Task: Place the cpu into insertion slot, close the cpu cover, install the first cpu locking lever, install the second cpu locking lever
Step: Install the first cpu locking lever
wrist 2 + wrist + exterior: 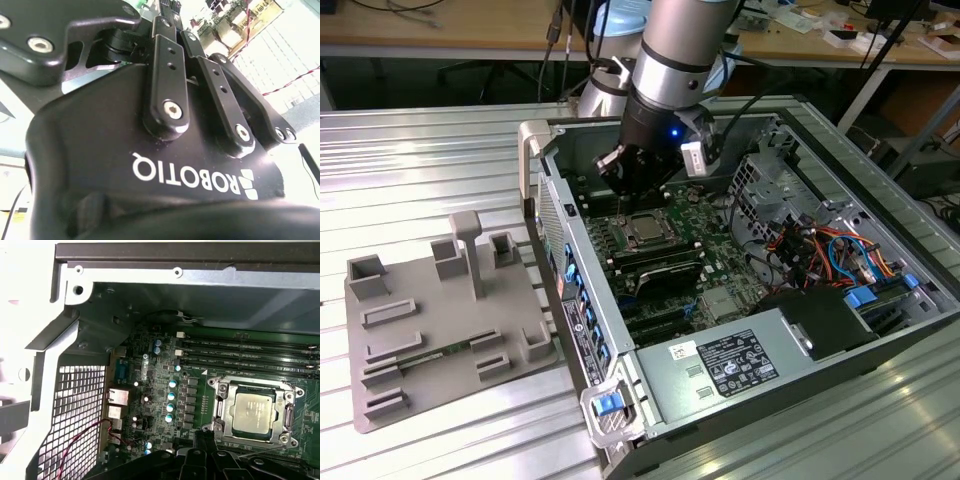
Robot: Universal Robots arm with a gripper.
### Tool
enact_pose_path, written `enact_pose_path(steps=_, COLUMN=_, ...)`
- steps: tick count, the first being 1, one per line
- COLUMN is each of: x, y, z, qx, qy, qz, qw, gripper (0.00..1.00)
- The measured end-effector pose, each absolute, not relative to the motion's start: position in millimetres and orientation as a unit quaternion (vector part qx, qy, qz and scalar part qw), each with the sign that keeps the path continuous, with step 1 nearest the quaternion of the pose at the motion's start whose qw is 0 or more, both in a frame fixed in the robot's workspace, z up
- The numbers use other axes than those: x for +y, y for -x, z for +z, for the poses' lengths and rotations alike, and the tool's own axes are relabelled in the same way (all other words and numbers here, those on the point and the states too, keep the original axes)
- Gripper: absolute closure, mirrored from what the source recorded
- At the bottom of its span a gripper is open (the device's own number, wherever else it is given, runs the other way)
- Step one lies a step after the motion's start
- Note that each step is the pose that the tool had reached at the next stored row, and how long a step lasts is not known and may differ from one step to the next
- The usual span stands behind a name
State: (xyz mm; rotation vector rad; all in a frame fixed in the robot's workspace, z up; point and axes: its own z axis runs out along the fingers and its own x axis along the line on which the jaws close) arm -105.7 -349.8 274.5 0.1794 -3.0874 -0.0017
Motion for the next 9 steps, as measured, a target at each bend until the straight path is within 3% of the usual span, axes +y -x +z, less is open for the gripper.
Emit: enact_pose_path(steps=9, x=-349.8, y=113.8, z=274.5, qx=-0.998, qy=-0.058, qz=-0.001, qw=0.024, gripper=0.89)
